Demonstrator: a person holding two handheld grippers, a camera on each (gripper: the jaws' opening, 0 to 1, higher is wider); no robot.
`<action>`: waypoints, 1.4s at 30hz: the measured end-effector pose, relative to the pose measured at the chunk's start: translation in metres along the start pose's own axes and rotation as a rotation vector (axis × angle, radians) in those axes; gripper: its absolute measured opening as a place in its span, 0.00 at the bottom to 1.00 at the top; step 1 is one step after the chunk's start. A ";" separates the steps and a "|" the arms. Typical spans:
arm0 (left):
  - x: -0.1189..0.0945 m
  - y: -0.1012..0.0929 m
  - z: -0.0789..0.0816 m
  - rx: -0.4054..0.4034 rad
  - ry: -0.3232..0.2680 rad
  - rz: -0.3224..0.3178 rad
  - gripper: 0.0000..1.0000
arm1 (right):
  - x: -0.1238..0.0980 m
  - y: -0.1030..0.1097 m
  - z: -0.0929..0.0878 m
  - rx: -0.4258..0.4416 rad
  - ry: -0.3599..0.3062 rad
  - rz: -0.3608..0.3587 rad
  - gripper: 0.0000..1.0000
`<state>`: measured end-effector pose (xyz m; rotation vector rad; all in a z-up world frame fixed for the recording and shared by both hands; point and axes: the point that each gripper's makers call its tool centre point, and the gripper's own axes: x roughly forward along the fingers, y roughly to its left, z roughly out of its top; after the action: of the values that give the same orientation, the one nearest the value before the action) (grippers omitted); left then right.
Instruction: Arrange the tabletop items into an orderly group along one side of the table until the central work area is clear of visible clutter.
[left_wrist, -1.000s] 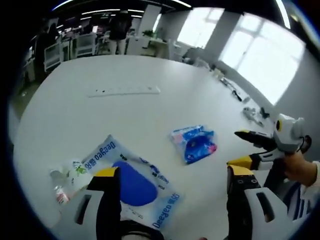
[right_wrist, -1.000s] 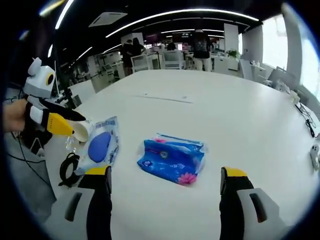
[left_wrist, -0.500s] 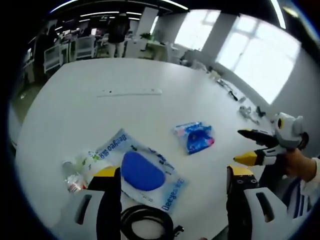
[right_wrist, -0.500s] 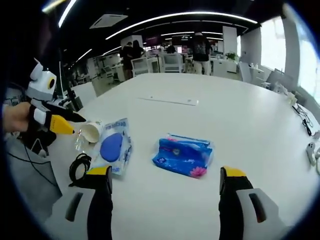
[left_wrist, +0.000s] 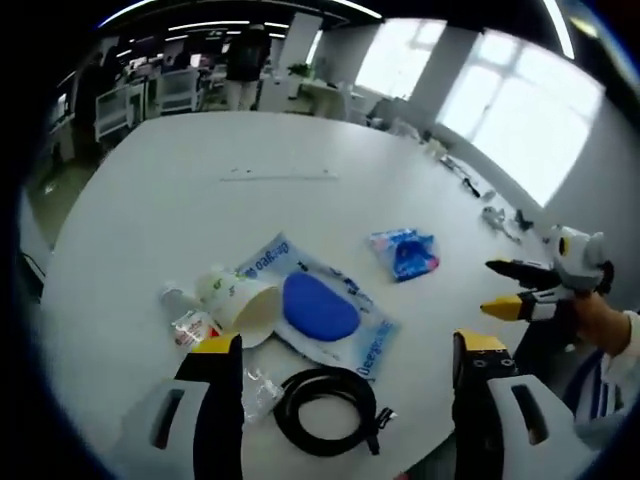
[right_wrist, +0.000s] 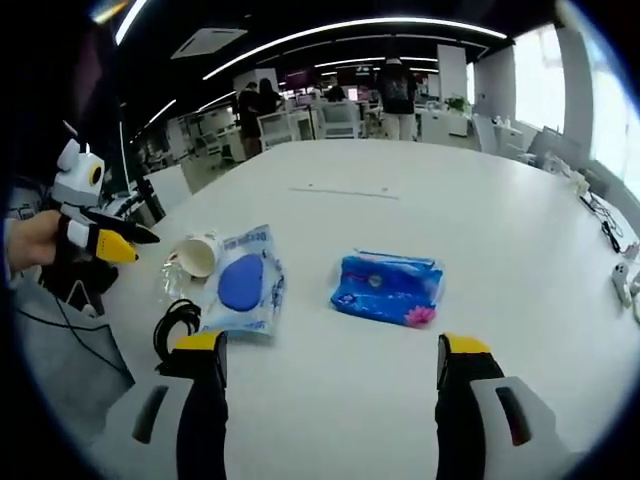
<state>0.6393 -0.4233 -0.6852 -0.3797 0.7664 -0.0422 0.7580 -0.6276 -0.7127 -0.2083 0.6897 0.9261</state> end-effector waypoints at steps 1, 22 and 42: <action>-0.001 0.003 -0.001 -0.006 0.001 -0.002 0.83 | 0.000 0.001 -0.001 -0.001 0.003 -0.002 0.85; -0.025 0.036 -0.018 -0.014 0.006 -0.055 0.83 | -0.002 0.044 -0.010 0.068 -0.007 -0.032 0.82; -0.033 0.040 -0.023 -0.061 -0.020 -0.081 0.81 | -0.006 0.049 -0.011 0.104 -0.024 -0.048 0.79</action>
<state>0.5958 -0.3880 -0.6918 -0.4681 0.7338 -0.0907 0.7113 -0.6074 -0.7115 -0.1214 0.7060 0.8438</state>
